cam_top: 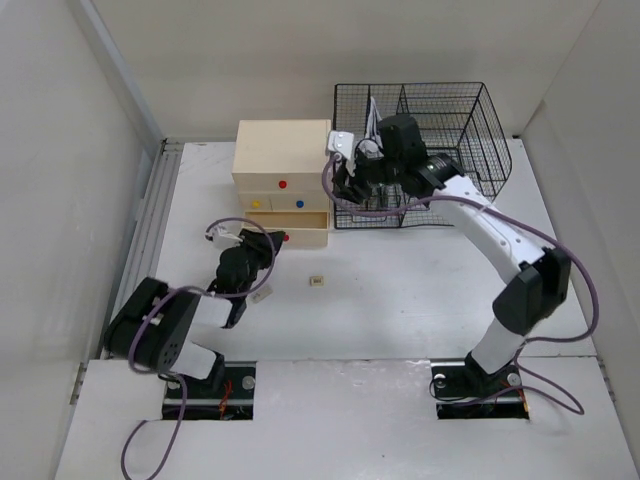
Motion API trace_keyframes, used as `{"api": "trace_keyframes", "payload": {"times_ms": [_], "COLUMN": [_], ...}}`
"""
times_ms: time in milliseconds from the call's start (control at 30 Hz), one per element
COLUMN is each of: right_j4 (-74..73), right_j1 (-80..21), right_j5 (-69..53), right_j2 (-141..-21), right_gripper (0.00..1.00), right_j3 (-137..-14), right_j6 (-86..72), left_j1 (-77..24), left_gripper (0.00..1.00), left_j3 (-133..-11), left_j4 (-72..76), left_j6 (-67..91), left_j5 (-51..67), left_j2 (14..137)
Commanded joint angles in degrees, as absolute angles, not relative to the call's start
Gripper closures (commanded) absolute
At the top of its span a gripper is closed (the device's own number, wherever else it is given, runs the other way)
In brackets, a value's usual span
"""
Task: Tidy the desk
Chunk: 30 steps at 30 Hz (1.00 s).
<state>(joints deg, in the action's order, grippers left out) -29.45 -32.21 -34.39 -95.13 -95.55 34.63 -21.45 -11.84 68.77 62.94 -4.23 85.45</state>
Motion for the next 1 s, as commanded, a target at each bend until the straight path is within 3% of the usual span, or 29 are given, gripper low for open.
{"api": "trace_keyframes", "payload": {"times_ms": [0, 33, 67, 267, 500, 600, 633, 800, 967], "right_j4": [-50.29, -52.80, -54.65, -50.64, -34.46, -30.16, -29.36, -26.37, -24.70], "right_j1": [-32.26, -32.26, -32.26, -36.90, -47.10, -47.81, -47.81, -49.21, -50.71], "right_j5": [-42.01, -42.53, -42.54, -36.92, -28.48, -27.69, -26.90, -24.18, -21.80], "right_j2": [-100.80, -102.29, -104.57, -104.69, -99.32, -100.63, -101.68, -105.11, -108.54], "right_gripper": [0.57, 0.59, 0.61, 0.61, 0.47, 0.42, 0.40, 0.40, 0.40], "right_j3": [-101.06, -101.68, -101.69, -92.32, -79.20, -78.40, -78.40, -77.70, -78.30], "right_j6": [53.66, 59.27, 61.33, 60.31, 45.55, 40.79, 38.61, 35.86, 33.14], "left_j1": [-22.85, -23.90, -24.69, -30.49, -33.93, -33.93, -33.93, -34.45, -34.45], "left_gripper": [0.86, 0.96, 1.00, 1.00, 1.00, 0.90, 0.78, 0.57, 0.52], "left_j3": [-13.53, -15.54, -16.60, -19.42, -11.53, -9.59, -9.58, -7.82, -8.34], "left_j4": [59.98, 55.77, 48.33, 28.41, 15.66, 13.28, 12.58, 10.82, 8.36], "left_j6": [53.63, 51.61, 49.50, 38.94, 41.13, 41.13, 41.13, 42.53, 46.57], "left_j5": [-5.97, -6.76, -8.59, -15.55, -19.51, -18.90, -18.37, -17.84, -18.63], "left_j2": [73.51, 70.61, 65.01, 47.57, 29.12, 26.46, 25.93, 24.87, 27.94]}}
